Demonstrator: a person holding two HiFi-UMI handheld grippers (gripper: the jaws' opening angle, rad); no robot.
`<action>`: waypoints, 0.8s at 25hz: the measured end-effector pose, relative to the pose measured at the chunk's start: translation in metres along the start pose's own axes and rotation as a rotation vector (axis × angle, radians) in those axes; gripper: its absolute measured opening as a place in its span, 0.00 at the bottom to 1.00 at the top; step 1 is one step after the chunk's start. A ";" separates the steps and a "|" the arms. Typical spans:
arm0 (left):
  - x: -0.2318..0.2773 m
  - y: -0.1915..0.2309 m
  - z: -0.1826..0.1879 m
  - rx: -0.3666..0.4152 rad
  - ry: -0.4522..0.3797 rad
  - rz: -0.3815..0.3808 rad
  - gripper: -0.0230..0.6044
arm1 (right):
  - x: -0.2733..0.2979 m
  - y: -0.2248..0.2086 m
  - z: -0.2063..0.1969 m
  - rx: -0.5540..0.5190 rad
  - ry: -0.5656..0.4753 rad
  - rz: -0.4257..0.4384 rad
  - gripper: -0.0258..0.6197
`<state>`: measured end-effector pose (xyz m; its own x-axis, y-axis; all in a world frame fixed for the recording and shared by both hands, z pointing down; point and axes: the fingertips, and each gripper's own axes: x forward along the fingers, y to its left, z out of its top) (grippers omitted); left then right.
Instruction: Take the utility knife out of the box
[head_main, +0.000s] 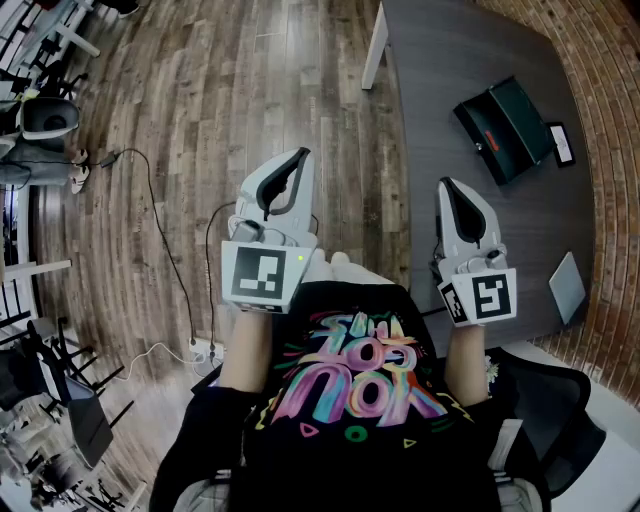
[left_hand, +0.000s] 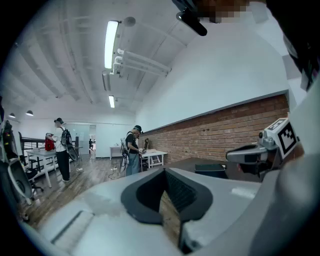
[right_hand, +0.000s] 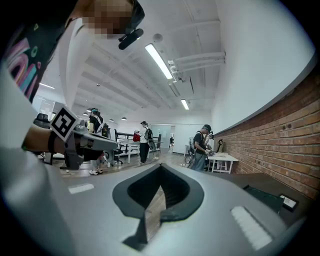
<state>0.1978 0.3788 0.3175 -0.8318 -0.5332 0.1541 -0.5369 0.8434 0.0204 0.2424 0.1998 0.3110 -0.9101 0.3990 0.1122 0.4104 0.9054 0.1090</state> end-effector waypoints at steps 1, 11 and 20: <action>0.001 0.002 0.000 0.003 -0.002 -0.004 0.04 | 0.001 0.001 -0.001 0.001 -0.001 -0.002 0.04; 0.015 0.015 -0.002 -0.006 0.001 -0.026 0.04 | 0.012 -0.002 -0.003 -0.004 0.017 -0.059 0.04; 0.069 0.033 -0.007 0.006 -0.003 -0.030 0.04 | 0.028 -0.035 -0.027 0.011 0.052 -0.109 0.04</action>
<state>0.1244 0.3702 0.3360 -0.8155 -0.5588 0.1507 -0.5627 0.8264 0.0193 0.2035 0.1752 0.3367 -0.9448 0.2907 0.1510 0.3086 0.9445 0.1127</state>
